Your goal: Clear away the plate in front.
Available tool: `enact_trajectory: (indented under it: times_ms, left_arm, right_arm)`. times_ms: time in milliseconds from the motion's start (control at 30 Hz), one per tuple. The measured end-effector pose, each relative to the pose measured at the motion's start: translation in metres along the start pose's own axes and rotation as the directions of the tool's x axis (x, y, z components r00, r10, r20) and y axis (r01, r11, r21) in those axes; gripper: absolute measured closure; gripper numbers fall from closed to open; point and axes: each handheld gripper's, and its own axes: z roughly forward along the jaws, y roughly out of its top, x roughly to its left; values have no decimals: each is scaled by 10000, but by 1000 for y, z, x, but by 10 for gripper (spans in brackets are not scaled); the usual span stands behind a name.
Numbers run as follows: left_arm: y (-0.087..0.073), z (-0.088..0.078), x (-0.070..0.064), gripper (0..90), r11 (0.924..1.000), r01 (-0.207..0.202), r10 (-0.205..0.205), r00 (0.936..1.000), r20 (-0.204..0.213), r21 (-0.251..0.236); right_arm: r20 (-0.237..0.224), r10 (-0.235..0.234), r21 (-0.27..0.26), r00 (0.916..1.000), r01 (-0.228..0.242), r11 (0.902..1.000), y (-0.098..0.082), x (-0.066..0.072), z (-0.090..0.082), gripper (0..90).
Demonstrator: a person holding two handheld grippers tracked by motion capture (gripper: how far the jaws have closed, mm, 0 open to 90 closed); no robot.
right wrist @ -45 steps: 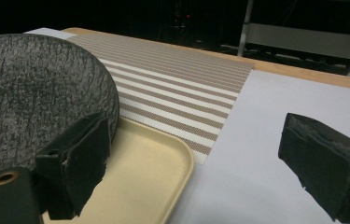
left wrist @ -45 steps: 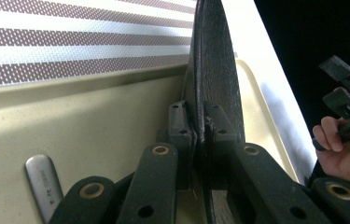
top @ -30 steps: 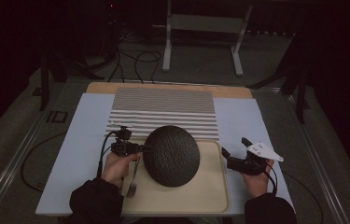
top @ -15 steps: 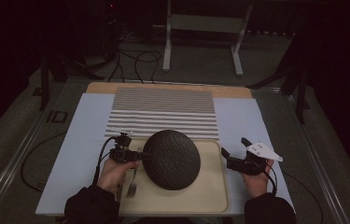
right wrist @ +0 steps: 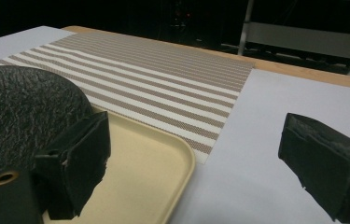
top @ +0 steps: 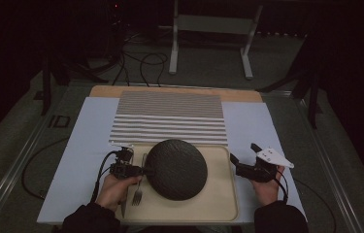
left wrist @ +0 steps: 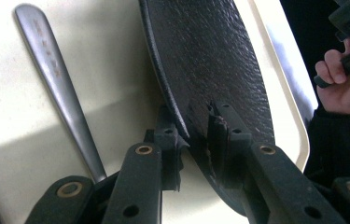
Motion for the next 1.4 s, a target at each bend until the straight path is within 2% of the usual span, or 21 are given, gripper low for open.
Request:
enact_trajectory:
  times_ms: [233, 467, 567, 700, 833, 967, 1033, 1133, 1200, 1233, 1267, 1400]
  left_arm:
    - [-5, -1, -3, 716, 9993, -363, 364, 9993, -60, 34]
    - [-7, -2, -5, 677, 9963, -775, 780, 9969, -117, 368]
    - [-8, -2, -5, 659, 9956, -833, 841, 9963, -181, 434]
    - [-9, -3, 0, 635, 9942, -838, 863, 9956, -353, 674]
    - [-13, -4, 2, 630, 9914, -890, 918, 9955, -252, 959]
    - [-16, -6, 2, 619, 9839, -1127, 1166, 9930, -209, 1388]
    - [-18, -8, 2, 617, 9841, -1148, 1168, 9931, -70, 1356]
    - [-18, -15, 3, 593, 9847, -1286, 1315, 9912, -172, 1177]
    - [-17, -21, 3, 598, 9864, -1375, 1364, 9905, 187, 896]
    - [-17, -23, 2, 596, 9866, -1433, 1422, 9897, 192, 780]
    - [-15, -26, 0, 593, 9848, -1587, 1586, 9873, 63, 705]
    - [-12, -36, -6, 528, 9765, -2155, 2155, 9765, 93, -20]
  right_arm:
    - [-6, -32, 2, 10000, 32, 10000, 0, 1, 0, 95]
    - [2, -26, 6, 10000, 26, 10000, 0, 1, 0, 95]
    - [4, -30, 8, 10000, 30, 10000, 0, 1, 0, 95]
    - [11, -43, 17, 10000, 43, 10000, 0, 1, 1, 95]
    - [-2, -40, 29, 10000, 40, 10000, 0, 1, 1, 95]
    - [-26, -65, 88, 10000, 65, 9999, 0, 2, 2, 95]
    - [-34, -81, 74, 10000, 81, 9999, 0, 2, 3, 95]
    - [-44, -114, 85, 9999, 114, 9999, 0, 3, 3, 95]
    - [-53, -78, 71, 10000, 78, 9999, 0, 3, 2, 95]
    - [-38, -77, 64, 10000, 77, 10000, 0, 3, 2, 95]
    - [-21, -88, 64, 10000, 88, 9999, 0, 3, 2, 95]
    - [-18, -47, 50, 10000, 48, 10000, 0, 2, 2, 95]
